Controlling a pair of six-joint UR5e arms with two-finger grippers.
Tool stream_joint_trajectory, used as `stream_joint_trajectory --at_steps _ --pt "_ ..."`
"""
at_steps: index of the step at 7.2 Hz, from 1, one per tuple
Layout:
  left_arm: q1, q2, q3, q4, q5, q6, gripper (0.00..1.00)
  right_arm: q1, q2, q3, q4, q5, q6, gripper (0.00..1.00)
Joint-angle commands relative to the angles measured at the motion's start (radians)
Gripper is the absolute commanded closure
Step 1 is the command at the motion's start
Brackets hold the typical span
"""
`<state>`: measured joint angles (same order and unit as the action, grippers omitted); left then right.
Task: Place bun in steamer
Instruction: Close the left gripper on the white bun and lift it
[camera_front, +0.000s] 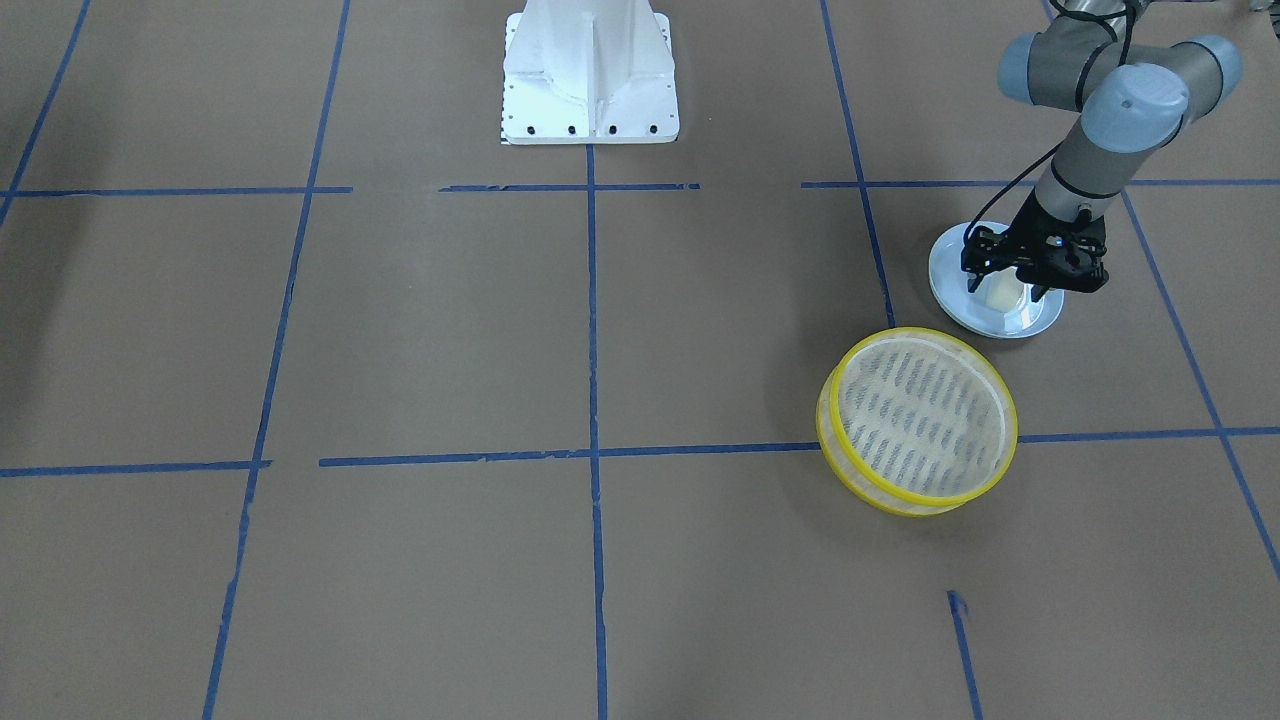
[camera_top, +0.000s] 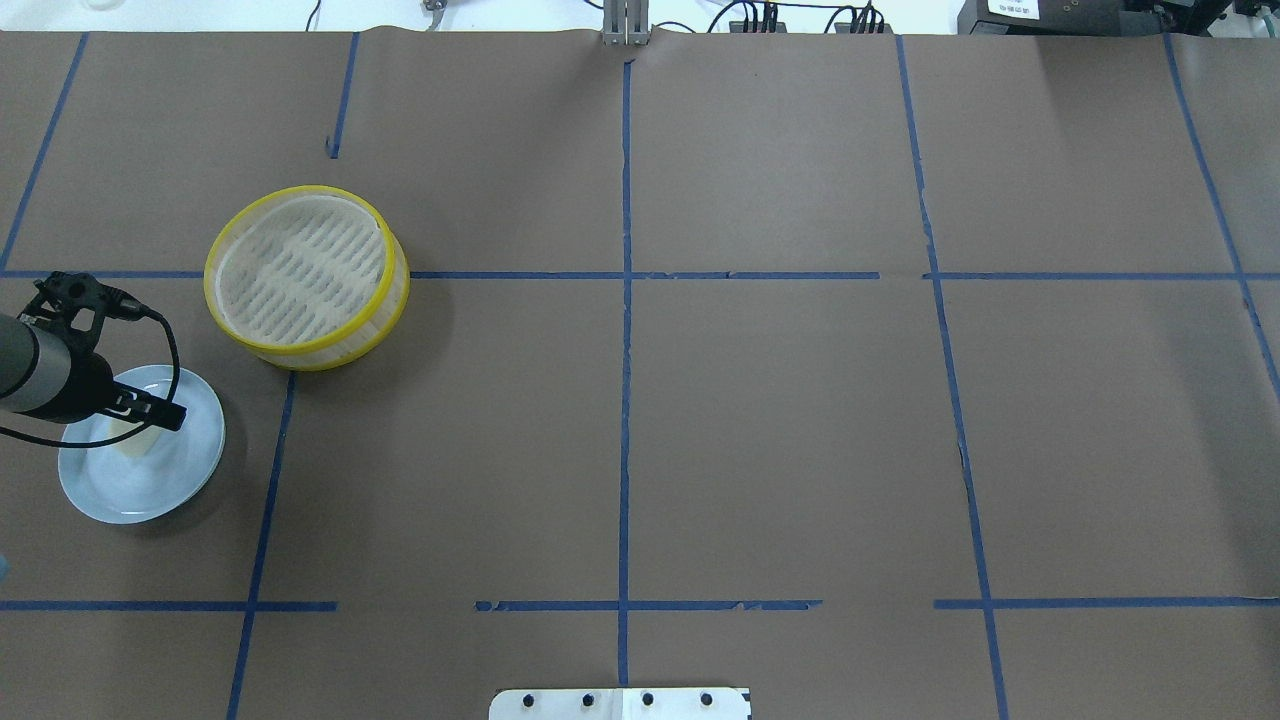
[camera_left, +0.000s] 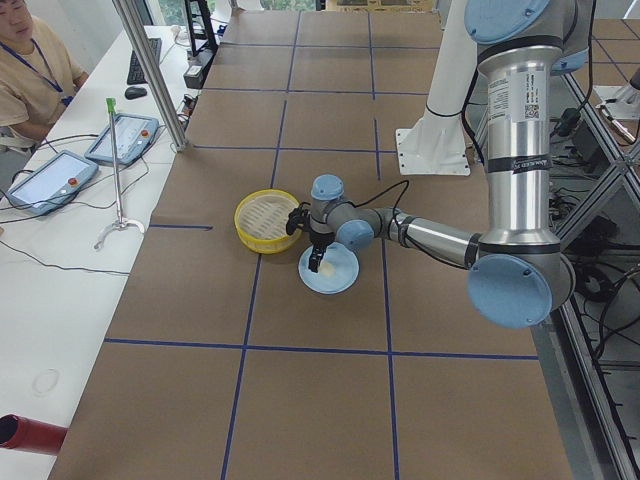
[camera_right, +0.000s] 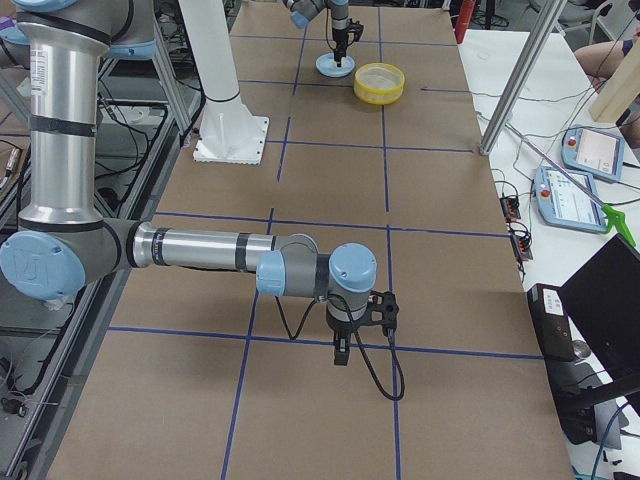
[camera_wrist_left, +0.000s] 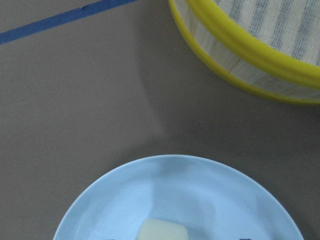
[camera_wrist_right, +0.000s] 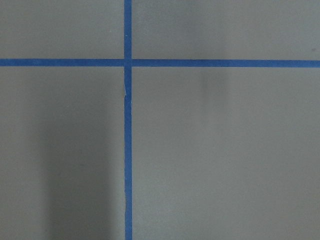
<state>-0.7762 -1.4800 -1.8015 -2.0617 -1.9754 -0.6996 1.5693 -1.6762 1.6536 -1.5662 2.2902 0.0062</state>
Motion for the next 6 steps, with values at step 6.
stream_joint_trajectory --at_steps 6 --pt "0.0 0.01 0.019 0.0 0.0 0.002 0.45 0.0 0.001 0.0 0.0 0.0 0.0 0.0"
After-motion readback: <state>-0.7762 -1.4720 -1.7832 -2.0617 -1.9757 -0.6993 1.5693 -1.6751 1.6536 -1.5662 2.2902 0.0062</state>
